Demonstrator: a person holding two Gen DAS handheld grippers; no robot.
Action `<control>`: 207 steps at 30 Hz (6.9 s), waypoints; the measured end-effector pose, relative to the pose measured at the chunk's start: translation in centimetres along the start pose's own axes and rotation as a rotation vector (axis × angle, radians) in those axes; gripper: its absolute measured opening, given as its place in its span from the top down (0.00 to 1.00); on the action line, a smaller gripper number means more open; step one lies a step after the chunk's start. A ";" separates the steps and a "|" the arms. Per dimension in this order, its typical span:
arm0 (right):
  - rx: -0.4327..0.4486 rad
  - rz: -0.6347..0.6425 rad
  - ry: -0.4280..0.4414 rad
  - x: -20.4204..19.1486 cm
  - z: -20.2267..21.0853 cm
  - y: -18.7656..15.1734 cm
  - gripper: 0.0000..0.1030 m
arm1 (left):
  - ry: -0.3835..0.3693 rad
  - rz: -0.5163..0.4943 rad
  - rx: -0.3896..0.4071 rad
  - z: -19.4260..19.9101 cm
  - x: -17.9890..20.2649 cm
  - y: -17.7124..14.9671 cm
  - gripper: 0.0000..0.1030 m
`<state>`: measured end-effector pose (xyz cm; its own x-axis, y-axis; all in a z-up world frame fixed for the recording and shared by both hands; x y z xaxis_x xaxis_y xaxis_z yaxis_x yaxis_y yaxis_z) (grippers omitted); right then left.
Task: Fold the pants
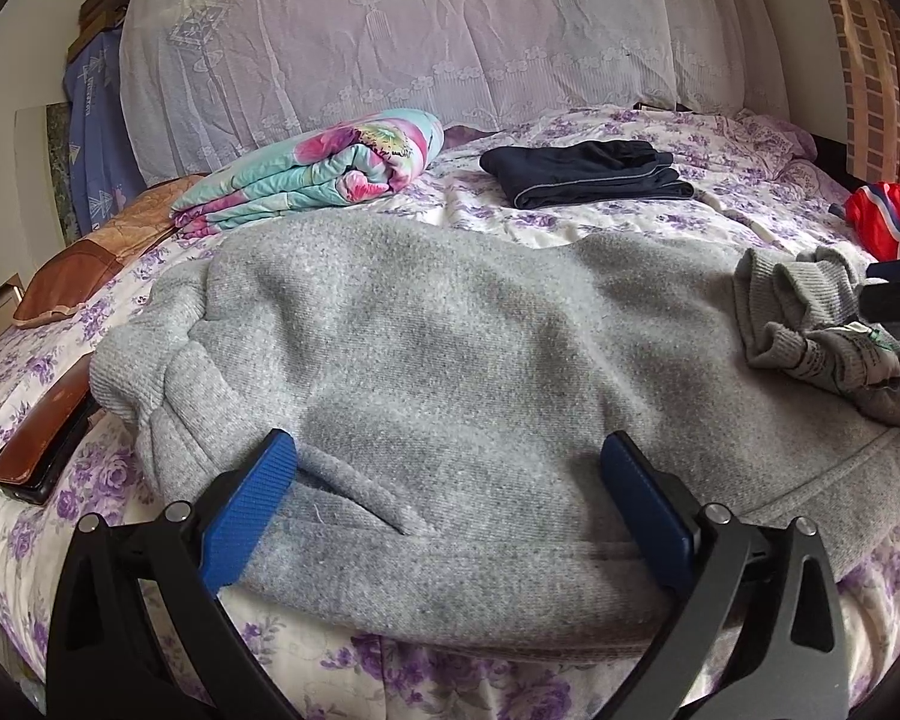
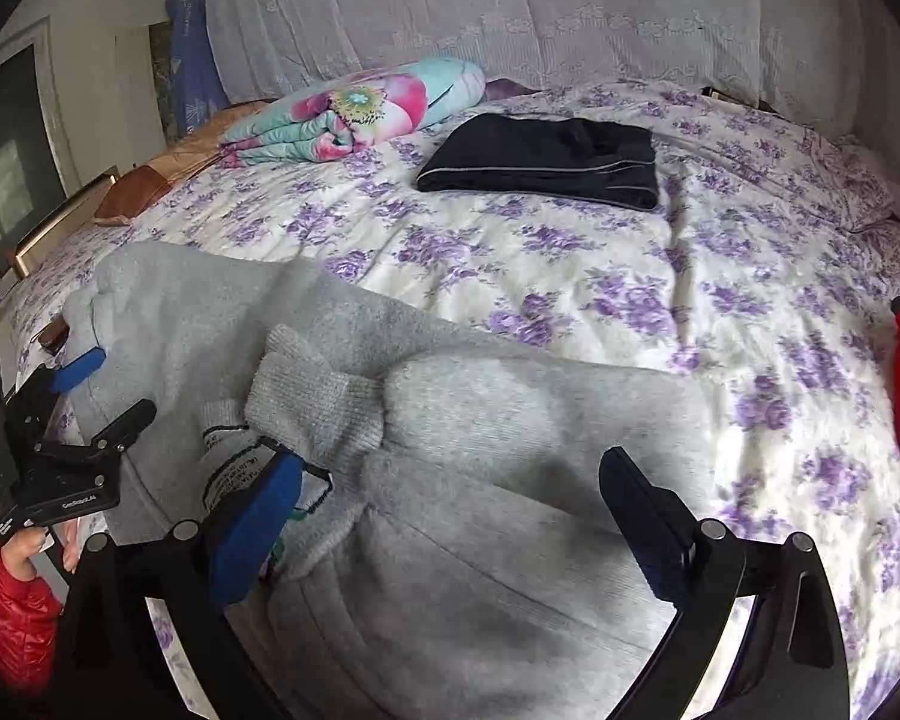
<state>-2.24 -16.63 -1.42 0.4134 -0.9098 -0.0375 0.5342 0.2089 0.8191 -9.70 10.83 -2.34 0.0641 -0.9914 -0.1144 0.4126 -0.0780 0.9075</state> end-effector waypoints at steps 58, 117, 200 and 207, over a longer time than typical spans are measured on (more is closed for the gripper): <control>0.204 -0.279 0.065 9.9 3.6 -3.9 0.03 | -0.094 0.035 0.216 7.5 3.7 13.1 0.73; 0.220 -0.645 0.041 16.4 2.9 -5.3 0.03 | -0.224 -0.255 0.034 -0.2 19.3 12.3 0.05; 0.240 0.272 -0.076 -4.1 2.9 -3.8 0.03 | -0.371 0.384 -0.171 -1.6 5.7 0.2 0.04; 0.239 0.258 -0.029 -3.7 3.7 -4.3 0.03 | -0.376 0.385 -0.162 -1.4 5.7 0.1 0.04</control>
<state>-8.80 -15.52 -2.64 0.4891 -0.8486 0.2014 0.2261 0.3464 0.9104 -8.03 5.30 -3.42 -0.0787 -0.9168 0.3915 0.5594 0.2844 0.7786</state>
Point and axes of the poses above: each gripper's, at about its wrist camera, not at the fingertips, and z roughly against the way its jaws point, x to its right, y to its top, the point moved 6 cm from there along -z, roughly the way its jaws point, and after that the axes turned 9 degrees about x, right-handed, at the moved point
